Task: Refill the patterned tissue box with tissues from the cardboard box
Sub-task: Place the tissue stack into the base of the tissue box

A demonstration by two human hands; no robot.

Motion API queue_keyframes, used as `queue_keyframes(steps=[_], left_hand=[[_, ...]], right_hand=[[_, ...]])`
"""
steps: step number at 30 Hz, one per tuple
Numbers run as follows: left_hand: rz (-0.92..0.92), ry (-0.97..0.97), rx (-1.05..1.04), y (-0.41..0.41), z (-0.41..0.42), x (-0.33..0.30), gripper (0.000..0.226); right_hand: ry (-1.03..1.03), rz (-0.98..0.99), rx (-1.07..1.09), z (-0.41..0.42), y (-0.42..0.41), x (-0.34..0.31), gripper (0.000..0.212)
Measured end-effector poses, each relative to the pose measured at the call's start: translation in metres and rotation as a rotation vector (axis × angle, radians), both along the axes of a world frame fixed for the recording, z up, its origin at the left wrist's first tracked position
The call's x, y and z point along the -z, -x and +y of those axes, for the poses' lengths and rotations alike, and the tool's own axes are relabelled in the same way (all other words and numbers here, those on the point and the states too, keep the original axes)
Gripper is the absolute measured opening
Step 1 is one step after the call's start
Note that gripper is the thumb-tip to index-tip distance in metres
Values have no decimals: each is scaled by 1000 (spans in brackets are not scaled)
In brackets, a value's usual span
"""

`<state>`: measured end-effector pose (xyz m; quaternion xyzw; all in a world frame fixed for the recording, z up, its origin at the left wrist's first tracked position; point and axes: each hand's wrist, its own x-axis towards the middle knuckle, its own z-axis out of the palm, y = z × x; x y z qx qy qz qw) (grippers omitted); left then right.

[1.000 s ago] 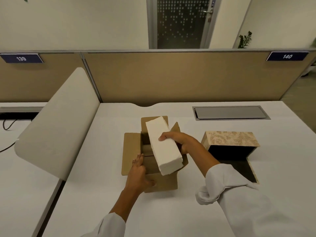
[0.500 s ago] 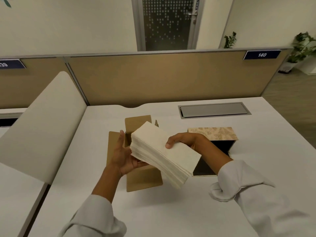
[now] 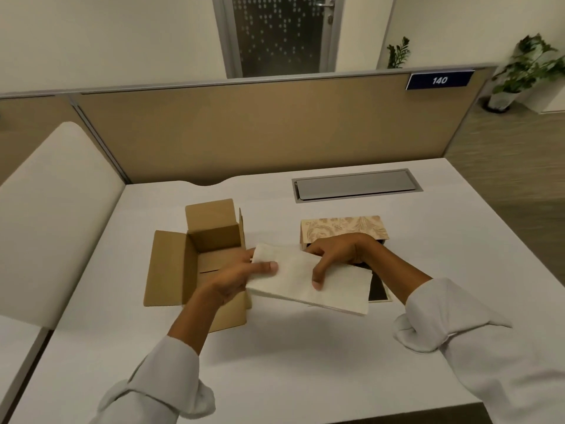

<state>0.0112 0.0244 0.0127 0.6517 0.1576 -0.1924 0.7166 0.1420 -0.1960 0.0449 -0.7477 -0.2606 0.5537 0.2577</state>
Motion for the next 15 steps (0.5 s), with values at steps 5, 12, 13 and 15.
queue_keyframes(steps=[5,12,13,15], left_hand=[[-139,-100,55,3,-49,35,68],[-228,-329,135,1,-90,99,68],[-228,-359,146,1,-93,108,68],[-224,-409,164,3,-98,122,69]], right_hand=[[10,-382,-69,-51,-1,21,54],[83,-722,-133,-83,8,79,60],[94,-765,-141,-85,11,88,63],[112,-825,-160,-88,16,107,67]])
